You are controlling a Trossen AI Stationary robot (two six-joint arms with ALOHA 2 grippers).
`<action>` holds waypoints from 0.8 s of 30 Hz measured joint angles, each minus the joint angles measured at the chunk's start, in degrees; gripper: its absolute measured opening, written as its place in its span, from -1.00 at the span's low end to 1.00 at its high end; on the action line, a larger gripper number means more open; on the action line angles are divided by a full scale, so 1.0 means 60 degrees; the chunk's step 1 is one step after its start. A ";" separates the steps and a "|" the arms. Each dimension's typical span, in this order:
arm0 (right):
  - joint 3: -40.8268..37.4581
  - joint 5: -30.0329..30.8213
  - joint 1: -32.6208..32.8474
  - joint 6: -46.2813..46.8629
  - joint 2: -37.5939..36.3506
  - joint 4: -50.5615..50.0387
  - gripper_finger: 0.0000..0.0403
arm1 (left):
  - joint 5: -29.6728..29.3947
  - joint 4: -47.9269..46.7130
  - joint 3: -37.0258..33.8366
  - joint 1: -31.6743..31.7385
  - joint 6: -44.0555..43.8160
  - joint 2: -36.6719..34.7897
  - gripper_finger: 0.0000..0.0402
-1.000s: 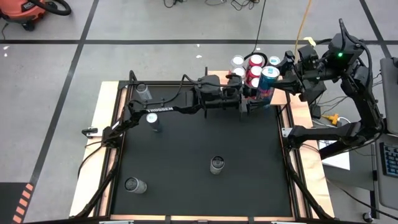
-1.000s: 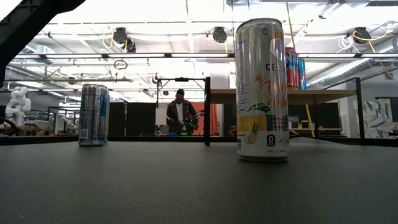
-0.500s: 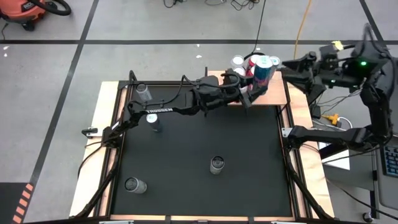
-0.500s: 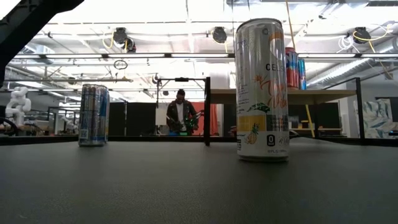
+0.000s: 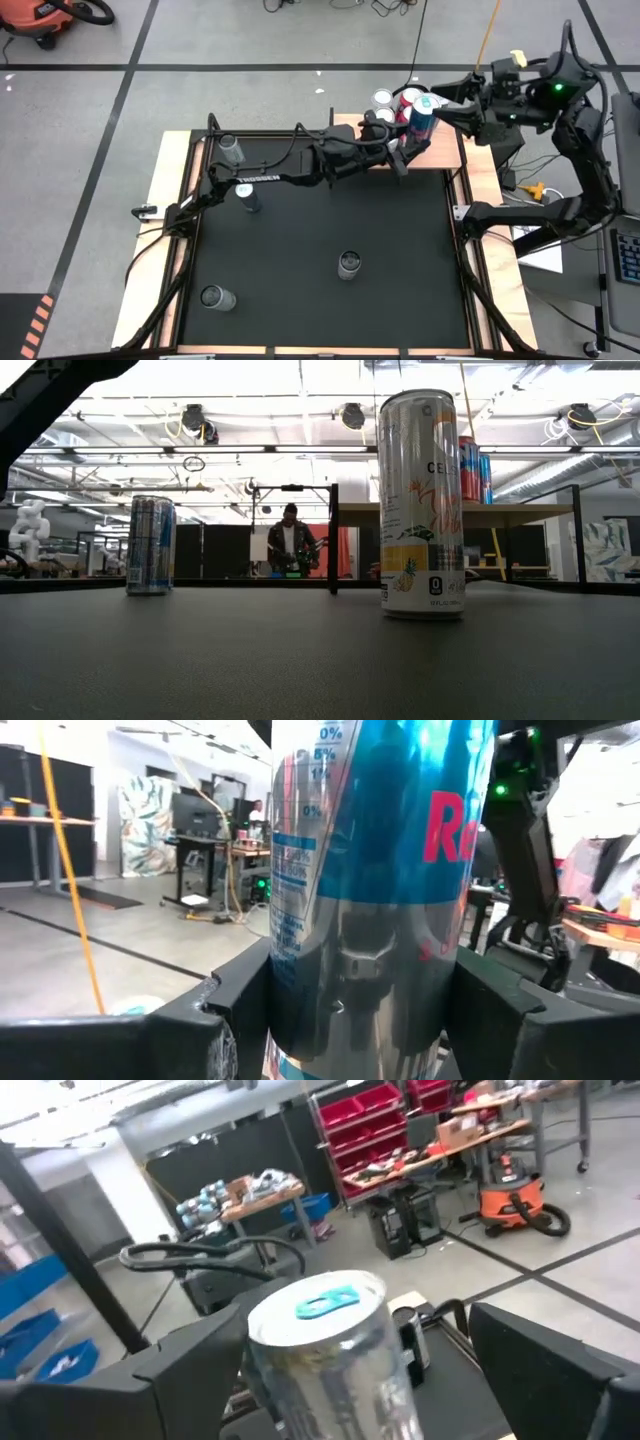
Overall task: Place canned beverage on shelf
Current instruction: Put the bottom blue soda can on the shelf aligned with the other blue soda can
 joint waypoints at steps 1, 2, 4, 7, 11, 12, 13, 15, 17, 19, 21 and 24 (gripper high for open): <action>-0.0003 -0.0050 0.0000 -0.0055 0.0023 -0.0036 0.79 | -0.0113 0.0006 0.0000 -0.0004 -0.0002 0.0004 0.12; -0.0007 -0.0051 0.0000 -0.0105 0.0037 -0.0057 0.79 | -0.0201 0.0012 0.0000 -0.0007 -0.0002 0.0004 0.13; -0.0007 -0.0039 0.0000 -0.0201 0.0073 -0.0042 0.77 | -0.0334 0.0061 0.0000 -0.0007 -0.0002 0.0004 0.14; -0.0007 -0.0035 0.0000 -0.0467 0.0166 -0.0042 0.76 | -0.0454 0.0048 0.0000 0.0002 0.0004 0.0004 0.14; -0.0007 -0.0050 0.0000 -0.0816 0.0352 -0.0040 0.76 | -0.0554 0.0033 0.0000 0.0007 0.0096 0.0004 0.15; -0.0007 -0.0063 0.0001 -0.0918 0.0395 -0.0031 0.75 | -0.0570 0.0029 0.0000 0.0007 0.0203 0.0004 0.15; -0.0007 -0.0062 0.0004 -0.1021 0.0427 -0.0032 0.75 | -0.0573 0.0007 0.0000 0.0014 0.0292 0.0004 0.15; -0.0007 -0.0061 0.0004 -0.1174 0.0464 -0.0038 0.75 | -0.0578 -0.0090 0.0000 0.0018 0.0458 0.0004 0.15; -0.0007 -0.0124 0.0004 -0.1298 0.0489 -0.0049 0.75 | -0.0600 -0.0210 0.0000 0.0018 0.0469 0.0004 0.15; -0.0007 -0.0410 0.0004 -0.1380 0.0555 -0.0033 0.75 | -0.0594 -0.0223 0.0000 0.0015 0.0490 0.0004 0.15; -0.0007 -0.0702 0.0004 -0.1377 0.0649 -0.0038 0.75 | -0.0591 -0.0229 0.0000 0.0015 0.0493 0.0007 0.15; -0.0007 -0.0807 0.0004 -0.1377 0.0757 -0.0040 0.75 | -0.0594 -0.0233 0.0000 0.0007 0.0511 0.0007 0.15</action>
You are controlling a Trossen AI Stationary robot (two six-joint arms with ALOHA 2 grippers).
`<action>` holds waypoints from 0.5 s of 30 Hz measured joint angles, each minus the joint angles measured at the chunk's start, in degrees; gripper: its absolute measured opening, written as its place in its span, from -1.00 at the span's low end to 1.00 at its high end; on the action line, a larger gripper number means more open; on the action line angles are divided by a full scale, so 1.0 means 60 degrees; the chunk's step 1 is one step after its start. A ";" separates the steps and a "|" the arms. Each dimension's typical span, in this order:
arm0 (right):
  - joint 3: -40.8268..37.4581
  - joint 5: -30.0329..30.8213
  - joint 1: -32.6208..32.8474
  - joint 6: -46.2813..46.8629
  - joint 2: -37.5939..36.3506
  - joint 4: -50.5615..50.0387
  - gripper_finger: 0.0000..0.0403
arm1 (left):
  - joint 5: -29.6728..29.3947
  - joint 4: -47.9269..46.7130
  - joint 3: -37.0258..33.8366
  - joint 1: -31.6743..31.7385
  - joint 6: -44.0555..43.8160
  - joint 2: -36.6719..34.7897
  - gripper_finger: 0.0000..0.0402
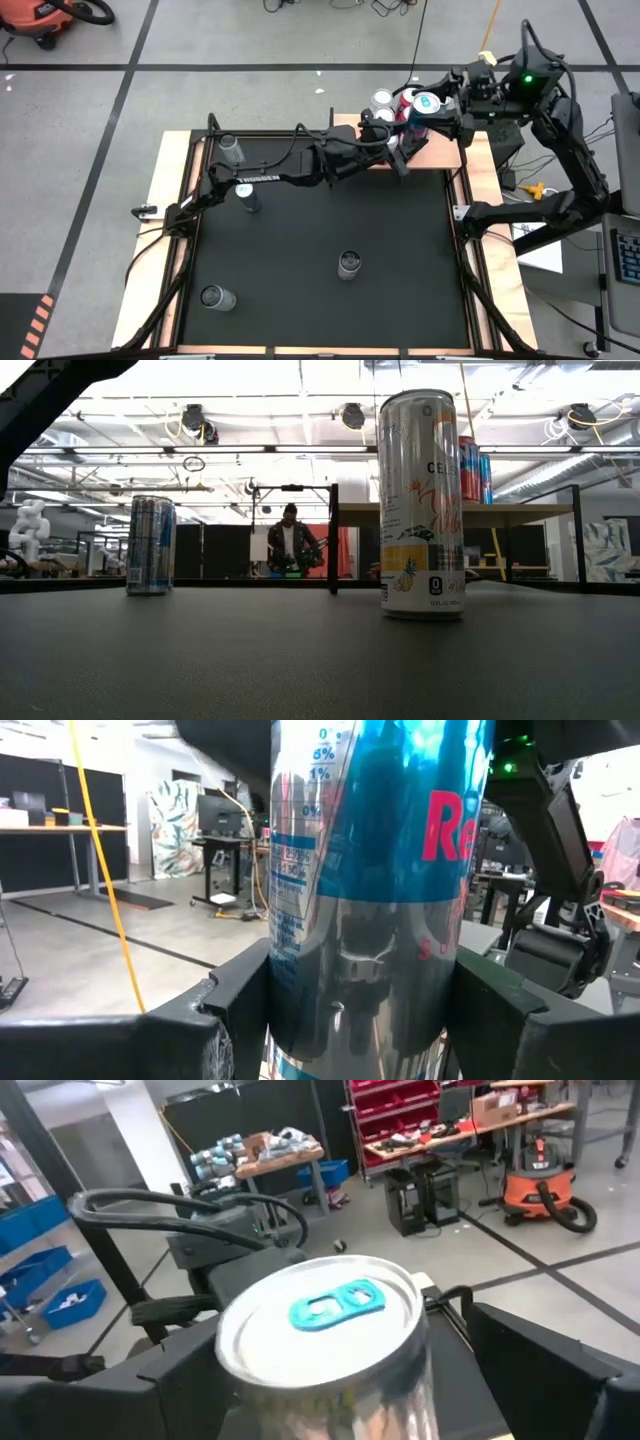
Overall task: Place canned beverage on shelf
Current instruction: Put the bottom blue soda can on the shelf aligned with the other blue soda can
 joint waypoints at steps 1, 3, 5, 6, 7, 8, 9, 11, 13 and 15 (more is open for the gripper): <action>0.0000 0.0000 0.0000 0.0000 0.0024 -0.0006 0.75 | -0.0008 0.0004 0.0000 0.0000 0.0037 0.0000 0.15; 0.0000 -0.0050 0.0000 -0.0002 0.0031 -0.0009 0.75 | -0.0041 0.0000 0.0000 0.0000 0.0051 0.0004 0.15; 0.0000 -0.0252 0.0000 -0.0034 0.0025 -0.0009 0.75 | -0.0055 0.0004 0.0000 0.0015 0.0051 0.0005 0.15; 0.0000 -0.0263 0.0000 -0.0077 0.0018 -0.0009 0.75 | -0.0058 0.0004 0.0000 0.0018 0.0051 0.0007 0.15; 0.0000 -0.0263 0.0000 -0.0141 0.0017 -0.0033 0.75 | -0.0059 0.0004 0.0000 0.0018 0.0051 0.0007 0.15; 0.0000 -0.0287 0.0000 -0.0221 0.0019 -0.0092 0.75 | -0.0062 0.0003 0.0000 0.0018 0.0051 0.0007 0.15; 0.0000 -0.0392 0.0000 -0.0299 0.0022 -0.0145 0.75 | -0.0062 0.0000 0.0000 0.0018 0.0051 0.0007 0.15; 0.0000 -0.0589 0.0000 -0.0480 0.0035 -0.0192 0.75 | -0.0062 -0.0004 0.0000 0.0018 0.0051 0.0007 0.15; 0.0000 -0.0738 0.0000 -0.0657 0.0031 -0.0213 0.75 | -0.0065 -0.0004 0.0000 0.0018 0.0048 0.0011 0.15; 0.0000 -0.0747 0.0000 -0.0835 0.0017 -0.0213 0.72 | -0.0073 -0.0005 0.0000 0.0018 0.0048 0.0011 0.15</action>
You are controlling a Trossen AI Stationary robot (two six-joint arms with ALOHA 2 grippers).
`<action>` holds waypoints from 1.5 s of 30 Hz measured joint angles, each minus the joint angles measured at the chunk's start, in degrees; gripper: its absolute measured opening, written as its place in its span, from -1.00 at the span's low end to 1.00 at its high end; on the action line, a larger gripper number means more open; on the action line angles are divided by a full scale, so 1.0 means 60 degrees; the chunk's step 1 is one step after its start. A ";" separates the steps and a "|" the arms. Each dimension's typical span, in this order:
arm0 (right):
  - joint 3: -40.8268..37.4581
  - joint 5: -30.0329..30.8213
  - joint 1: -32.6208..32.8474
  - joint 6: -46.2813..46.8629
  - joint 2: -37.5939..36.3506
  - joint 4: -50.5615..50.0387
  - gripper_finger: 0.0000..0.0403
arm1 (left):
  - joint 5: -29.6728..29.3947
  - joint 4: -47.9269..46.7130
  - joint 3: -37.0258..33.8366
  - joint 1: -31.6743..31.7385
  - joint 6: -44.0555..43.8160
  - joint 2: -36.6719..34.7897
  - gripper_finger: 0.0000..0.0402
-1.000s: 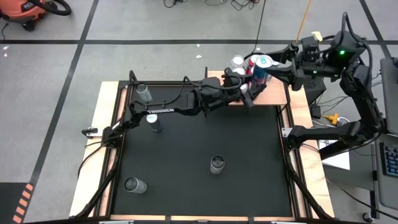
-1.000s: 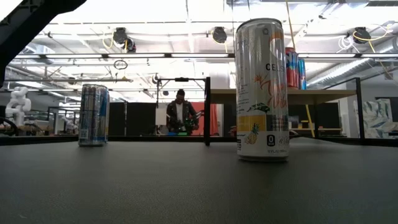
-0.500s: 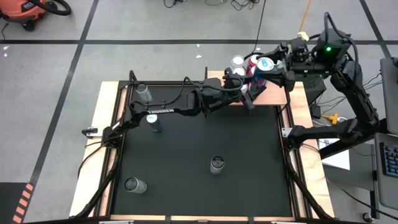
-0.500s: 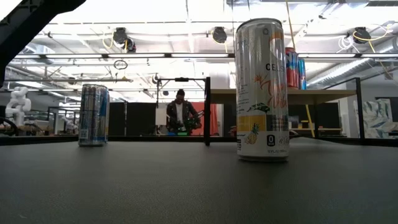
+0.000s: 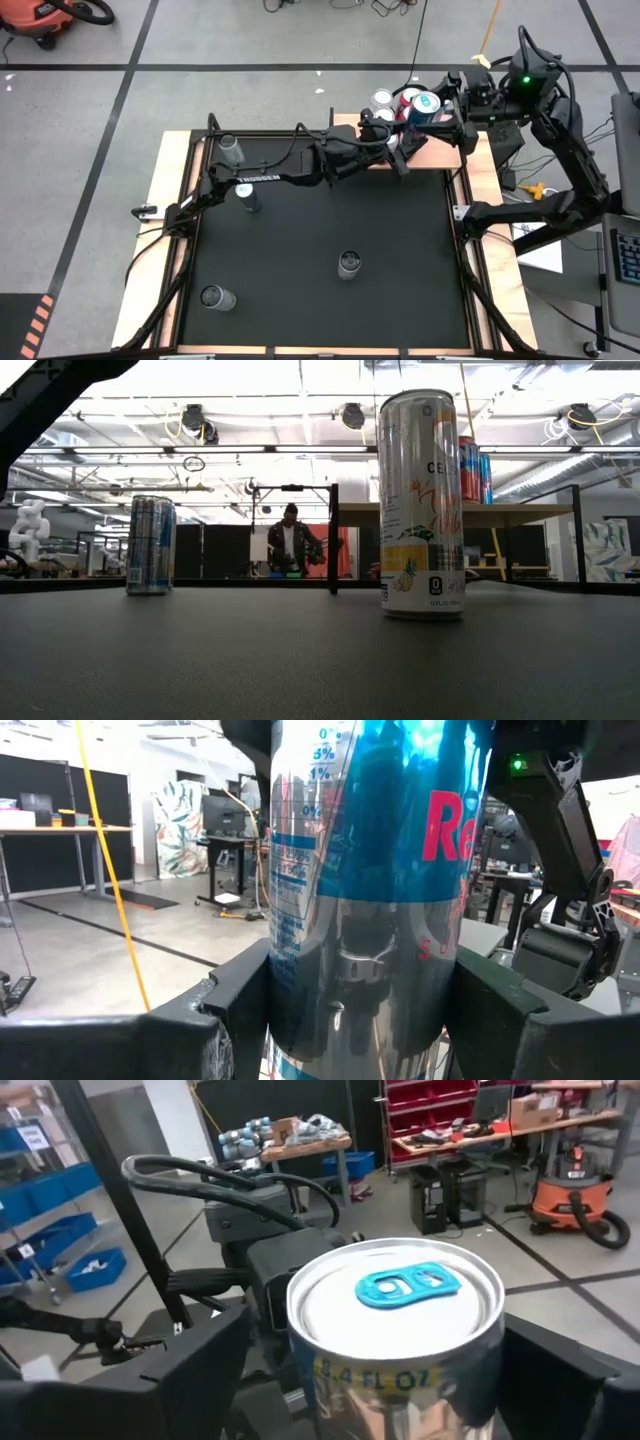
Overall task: Place canned beverage on shelf
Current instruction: Put the bottom blue soda can on the shelf aligned with the other blue soda can
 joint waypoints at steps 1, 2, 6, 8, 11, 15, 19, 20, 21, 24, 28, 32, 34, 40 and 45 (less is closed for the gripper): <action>0.0000 0.0000 0.0000 -0.0087 0.0000 -0.0004 0.69 | -0.0006 -0.0002 0.0000 0.0000 0.0000 0.0000 0.15; 0.0000 0.0000 0.0000 -0.0172 -0.0021 -0.0010 0.65 | -0.0020 -0.0007 0.0000 0.0000 0.0000 0.0000 0.15; 0.0000 0.0040 0.0000 -0.0397 -0.0142 -0.0052 0.49 | 0.0005 -0.0022 0.0000 -0.0010 -0.0004 0.0000 0.15; 0.0000 0.0085 0.0000 -0.0477 -0.0232 -0.0114 0.43 | 0.0049 -0.0110 0.0000 -0.0018 -0.0002 0.0000 0.15; 0.0000 0.0112 -0.0004 -0.0566 -0.0316 -0.0160 0.39 | 0.0069 -0.0210 0.0004 -0.0018 0.0000 0.0000 0.15; 0.0000 0.0160 -0.0004 -0.0654 -0.0317 -0.0344 0.38 | 0.0059 -0.0277 0.0004 -0.0018 -0.0022 0.0000 0.15; 0.0000 0.0335 -0.0004 -0.0874 -0.0331 -0.0550 0.38 | 0.0051 -0.0398 0.0004 -0.0007 -0.0066 0.0000 0.15; 0.0000 0.0335 -0.0004 -0.0934 -0.0352 -0.0592 0.38 | 0.0047 -0.0469 0.0004 -0.0007 -0.0076 0.0000 0.15; 0.0000 0.0338 -0.0004 -0.1079 -0.0362 -0.0615 0.38 | 0.0051 -0.0497 0.0004 -0.0007 -0.0073 0.0000 0.15; 0.0000 0.0341 -0.0004 -0.1571 -0.0417 -0.0639 0.38 | 0.0066 -0.0484 0.0004 -0.0011 -0.0066 0.0000 0.15; 0.0000 0.0342 -0.0004 -0.1670 -0.0423 -0.0611 0.38 | 0.0058 -0.0486 0.0004 -0.0006 -0.0073 0.0000 0.15; 0.0000 0.0339 -0.0004 -0.1663 -0.0412 -0.0590 0.33 | 0.0062 -0.0490 0.0004 -0.0007 -0.0076 0.0000 0.15; 0.0000 0.0342 -0.0004 -0.1651 -0.0386 -0.0581 0.29 | 0.0060 -0.0494 0.0004 -0.0004 -0.0076 0.0000 0.15; 0.0000 0.0328 -0.0004 -0.1536 -0.0357 -0.0572 0.16 | 0.0058 -0.0508 0.0004 -0.0004 -0.0100 0.0000 0.15; 0.0000 0.0324 -0.0004 -0.1448 -0.0335 -0.0575 0.07 | 0.0047 -0.0512 0.0004 0.0000 -0.0135 0.0000 0.15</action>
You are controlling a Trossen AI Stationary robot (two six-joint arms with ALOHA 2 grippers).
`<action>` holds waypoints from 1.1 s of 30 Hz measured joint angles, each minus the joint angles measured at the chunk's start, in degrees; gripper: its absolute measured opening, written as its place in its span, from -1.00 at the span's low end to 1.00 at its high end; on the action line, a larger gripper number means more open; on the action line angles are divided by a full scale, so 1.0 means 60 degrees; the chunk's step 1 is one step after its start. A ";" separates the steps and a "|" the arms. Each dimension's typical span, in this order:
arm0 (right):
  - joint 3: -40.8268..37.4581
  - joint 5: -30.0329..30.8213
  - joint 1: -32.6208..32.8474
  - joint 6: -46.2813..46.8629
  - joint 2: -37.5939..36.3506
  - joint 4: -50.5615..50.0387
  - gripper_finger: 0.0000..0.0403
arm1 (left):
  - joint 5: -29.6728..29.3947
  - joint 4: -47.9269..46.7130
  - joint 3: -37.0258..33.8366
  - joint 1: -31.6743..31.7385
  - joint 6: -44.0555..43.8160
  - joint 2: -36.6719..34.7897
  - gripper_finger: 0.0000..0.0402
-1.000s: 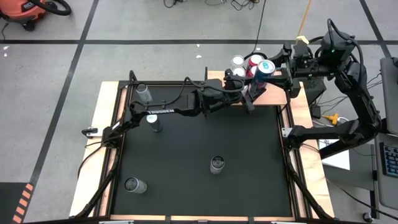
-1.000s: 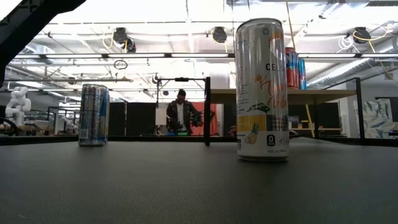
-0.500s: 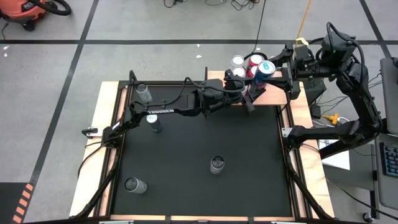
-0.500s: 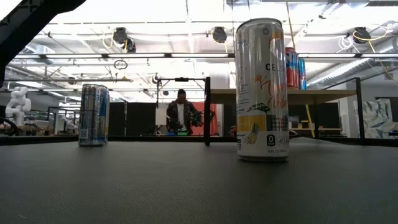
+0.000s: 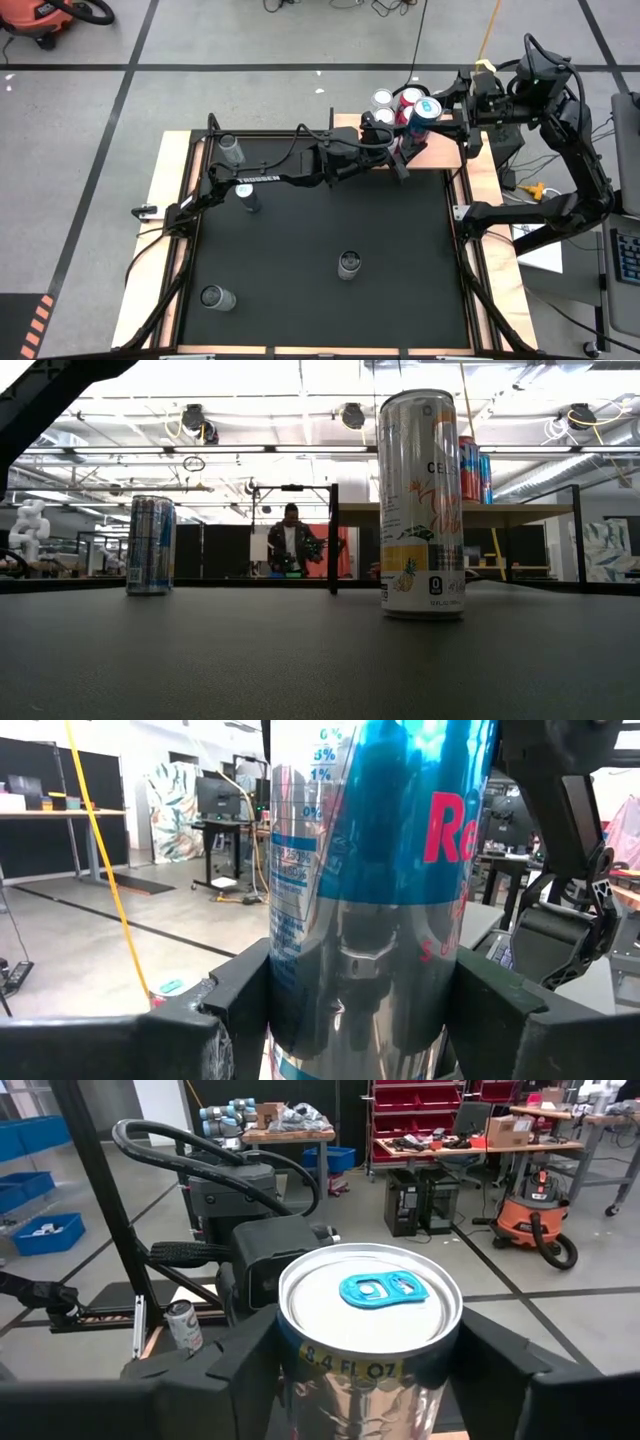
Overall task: Place canned beverage on shelf
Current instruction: Put the bottom blue soda can on the shelf aligned with the other blue soda can
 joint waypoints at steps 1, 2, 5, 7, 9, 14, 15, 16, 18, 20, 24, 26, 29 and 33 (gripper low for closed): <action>0.0000 0.0000 0.0000 0.0004 0.0000 -0.0003 0.06 | -0.0003 -0.0003 0.0000 0.0000 0.0000 0.0000 0.15; 0.0000 0.0000 0.0000 0.0005 0.0000 -0.0016 0.06 | -0.0004 -0.0004 0.0000 0.0000 0.0000 0.0000 0.15; 0.0000 -0.0004 0.0000 0.0006 0.0000 -0.0052 0.06 | -0.0002 -0.0011 0.0000 -0.0012 0.0004 0.0000 0.15; 0.0000 -0.0027 0.0000 0.0022 -0.0003 -0.0053 0.06 | -0.0048 -0.0011 0.0000 -0.0040 0.0004 0.0000 0.16; 0.0000 -0.0029 0.0000 0.0026 -0.0037 -0.0071 0.06 | -0.0037 -0.0008 0.0000 -0.0047 0.0079 0.0000 0.20; 0.0000 -0.0117 0.0004 0.0226 -0.0167 -0.0154 0.06 | 0.0492 0.0044 0.0000 -0.0073 0.0330 0.0000 0.53; 0.0000 -0.0123 0.0004 0.0303 -0.0203 -0.0147 0.06 | 0.0488 0.0044 0.0000 -0.0076 0.0313 0.0000 0.61; 0.0000 -0.0131 0.0004 0.0345 -0.0241 -0.0149 0.06 | 0.0485 0.0040 0.0000 -0.0080 0.0317 0.0000 0.69; 0.0000 -0.0115 0.0004 0.0345 -0.0326 -0.0217 0.06 | 0.0467 0.0034 0.0000 -0.0080 0.0294 0.0000 0.82; 0.0000 -0.0084 0.0004 0.0317 -0.0404 -0.0288 0.06 | 0.0420 0.0031 0.0000 -0.0080 0.0216 -0.0002 0.90; 0.0000 -0.0047 0.0004 0.0271 -0.0576 -0.0516 0.05 | 0.0412 -0.0036 0.0000 -0.0102 -0.0174 -0.0051 0.94; 0.0000 -0.0029 0.0000 0.0198 -0.0733 -0.0719 0.05 | 0.0412 -0.0064 0.0000 -0.0145 -0.0241 -0.0084 0.95; 0.0000 0.0018 0.0000 0.0066 -0.1024 -0.1001 0.05 | 0.0380 -0.0310 -0.0004 -0.0225 -0.0419 -0.0242 0.95; 0.0000 0.0464 0.0000 -0.0297 -0.1412 -0.2186 0.05 | -0.0108 -0.0985 0.0011 -0.0364 -0.0471 -0.0548 0.95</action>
